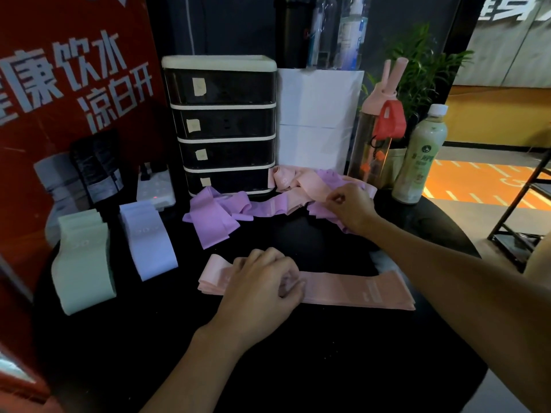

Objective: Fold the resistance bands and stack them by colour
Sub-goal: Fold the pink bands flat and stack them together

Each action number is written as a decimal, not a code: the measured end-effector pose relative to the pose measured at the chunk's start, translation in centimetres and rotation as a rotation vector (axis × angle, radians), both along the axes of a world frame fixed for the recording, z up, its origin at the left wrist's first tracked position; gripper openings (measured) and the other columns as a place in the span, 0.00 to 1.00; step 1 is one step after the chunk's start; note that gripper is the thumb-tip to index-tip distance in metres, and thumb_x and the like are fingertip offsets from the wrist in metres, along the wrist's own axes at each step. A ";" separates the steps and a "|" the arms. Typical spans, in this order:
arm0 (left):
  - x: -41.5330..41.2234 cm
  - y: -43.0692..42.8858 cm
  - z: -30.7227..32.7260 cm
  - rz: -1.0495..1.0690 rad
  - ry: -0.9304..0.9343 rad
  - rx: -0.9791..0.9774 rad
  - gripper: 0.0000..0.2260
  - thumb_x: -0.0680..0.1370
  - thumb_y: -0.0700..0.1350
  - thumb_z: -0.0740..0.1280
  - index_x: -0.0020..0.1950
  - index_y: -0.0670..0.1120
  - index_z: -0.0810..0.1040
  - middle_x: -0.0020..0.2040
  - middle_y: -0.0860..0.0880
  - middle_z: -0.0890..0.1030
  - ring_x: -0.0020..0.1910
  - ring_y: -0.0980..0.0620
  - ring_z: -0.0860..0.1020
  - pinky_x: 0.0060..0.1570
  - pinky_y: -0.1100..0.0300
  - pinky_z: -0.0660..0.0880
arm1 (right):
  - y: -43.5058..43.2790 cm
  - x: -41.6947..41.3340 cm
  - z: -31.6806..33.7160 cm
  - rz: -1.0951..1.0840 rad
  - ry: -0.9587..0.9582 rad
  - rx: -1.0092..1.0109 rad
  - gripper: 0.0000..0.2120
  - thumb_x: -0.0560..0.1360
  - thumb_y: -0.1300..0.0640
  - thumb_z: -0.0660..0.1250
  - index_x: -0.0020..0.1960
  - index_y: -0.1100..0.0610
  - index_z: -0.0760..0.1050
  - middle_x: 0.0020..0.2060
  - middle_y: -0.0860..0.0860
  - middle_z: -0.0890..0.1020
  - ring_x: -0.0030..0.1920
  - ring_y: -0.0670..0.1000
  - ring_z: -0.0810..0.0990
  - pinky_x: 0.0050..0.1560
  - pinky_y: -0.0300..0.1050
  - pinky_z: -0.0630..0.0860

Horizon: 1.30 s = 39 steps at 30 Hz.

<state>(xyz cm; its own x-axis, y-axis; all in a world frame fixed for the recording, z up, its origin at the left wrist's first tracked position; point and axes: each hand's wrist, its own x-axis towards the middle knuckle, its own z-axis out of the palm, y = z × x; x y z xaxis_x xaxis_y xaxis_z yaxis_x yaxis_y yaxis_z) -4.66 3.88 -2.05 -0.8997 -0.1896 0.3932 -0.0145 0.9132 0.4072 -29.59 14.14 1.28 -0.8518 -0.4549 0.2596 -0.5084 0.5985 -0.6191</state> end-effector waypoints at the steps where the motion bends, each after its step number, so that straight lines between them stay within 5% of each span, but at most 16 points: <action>1: 0.0 0.0 0.0 -0.001 0.002 0.001 0.07 0.78 0.59 0.63 0.48 0.58 0.75 0.50 0.60 0.72 0.53 0.59 0.69 0.55 0.58 0.63 | 0.1 0.2 0.2 0.002 0.035 0.001 0.18 0.78 0.59 0.64 0.29 0.54 0.76 0.25 0.53 0.77 0.26 0.59 0.78 0.19 0.38 0.68; 4: 0.1 0.0 0.0 0.003 0.010 -0.005 0.08 0.78 0.60 0.63 0.47 0.57 0.75 0.49 0.60 0.72 0.52 0.59 0.69 0.54 0.58 0.63 | 0.2 0.8 1.2 0.015 0.120 -0.063 0.17 0.75 0.63 0.63 0.28 0.55 0.76 0.29 0.53 0.78 0.32 0.55 0.76 0.30 0.44 0.72; 7: 0.1 0.2 0.2 0.007 0.003 -0.029 0.10 0.78 0.60 0.62 0.46 0.55 0.75 0.48 0.58 0.71 0.51 0.58 0.69 0.54 0.58 0.64 | 0.2 1.5 3.2 0.038 0.188 -0.193 0.07 0.74 0.64 0.65 0.40 0.61 0.81 0.36 0.51 0.83 0.38 0.50 0.79 0.43 0.43 0.75; 11: 0.3 0.3 0.5 0.006 0.057 0.013 0.07 0.77 0.57 0.64 0.49 0.56 0.77 0.52 0.61 0.73 0.54 0.58 0.70 0.56 0.58 0.65 | 0.7 3.2 6.6 0.081 0.263 -0.291 0.05 0.74 0.64 0.66 0.42 0.58 0.80 0.37 0.47 0.80 0.37 0.43 0.76 0.37 0.26 0.68; 17: -0.3 0.2 4.7 0.014 0.279 0.086 0.13 0.74 0.55 0.60 0.46 0.50 0.80 0.45 0.56 0.80 0.47 0.54 0.77 0.50 0.47 0.75 | 2.5 6.5 10.3 0.210 0.294 -0.385 0.07 0.76 0.65 0.65 0.44 0.56 0.79 0.37 0.39 0.78 0.37 0.34 0.77 0.37 0.25 0.71; 23: -3.5 1.5 12.6 0.017 0.372 0.324 0.25 0.69 0.59 0.66 0.60 0.46 0.78 0.53 0.53 0.79 0.48 0.54 0.77 0.47 0.67 0.72 | 4.1 9.1 13.6 0.259 0.354 -0.441 0.05 0.78 0.63 0.64 0.48 0.57 0.79 0.39 0.39 0.78 0.40 0.30 0.75 0.40 0.25 0.70; 26: -5.4 1.8 14.8 0.017 0.408 0.414 0.19 0.74 0.49 0.73 0.63 0.44 0.78 0.56 0.50 0.80 0.47 0.54 0.77 0.45 0.74 0.71 | 4.8 10.4 15.0 0.291 0.367 -0.438 0.05 0.78 0.63 0.65 0.48 0.56 0.79 0.40 0.39 0.78 0.40 0.30 0.75 0.41 0.24 0.68; 30: -6.1 2.5 15.8 -0.085 0.390 0.511 0.08 0.76 0.41 0.72 0.53 0.40 0.83 0.48 0.46 0.85 0.45 0.49 0.82 0.45 0.59 0.77 | 5.7 11.4 16.0 0.308 0.378 -0.440 0.05 0.78 0.63 0.65 0.48 0.55 0.79 0.40 0.38 0.78 0.39 0.30 0.75 0.40 0.24 0.68; 32: -6.0 2.9 15.9 -0.109 0.425 0.556 0.04 0.76 0.36 0.71 0.48 0.37 0.84 0.42 0.44 0.84 0.39 0.51 0.81 0.41 0.61 0.77 | 6.0 11.6 16.3 0.302 0.362 -0.455 0.05 0.78 0.63 0.66 0.49 0.58 0.81 0.40 0.39 0.79 0.39 0.31 0.75 0.41 0.24 0.68; 39: -4.4 3.2 17.4 -0.127 0.461 0.638 0.05 0.78 0.38 0.70 0.48 0.37 0.83 0.44 0.41 0.84 0.40 0.56 0.80 0.42 0.66 0.76 | 6.8 12.0 16.8 0.356 0.271 -0.482 0.13 0.75 0.60 0.71 0.58 0.54 0.75 0.43 0.46 0.81 0.42 0.43 0.79 0.42 0.32 0.76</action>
<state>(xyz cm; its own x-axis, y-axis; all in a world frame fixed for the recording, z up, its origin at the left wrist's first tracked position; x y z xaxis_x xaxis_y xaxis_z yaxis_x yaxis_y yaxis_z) -9.09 7.07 15.39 -0.7030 -0.4103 0.5809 0.3712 0.4850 0.7918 -17.57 20.96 18.10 -0.5471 -0.4756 0.6888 -0.7994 0.0526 -0.5985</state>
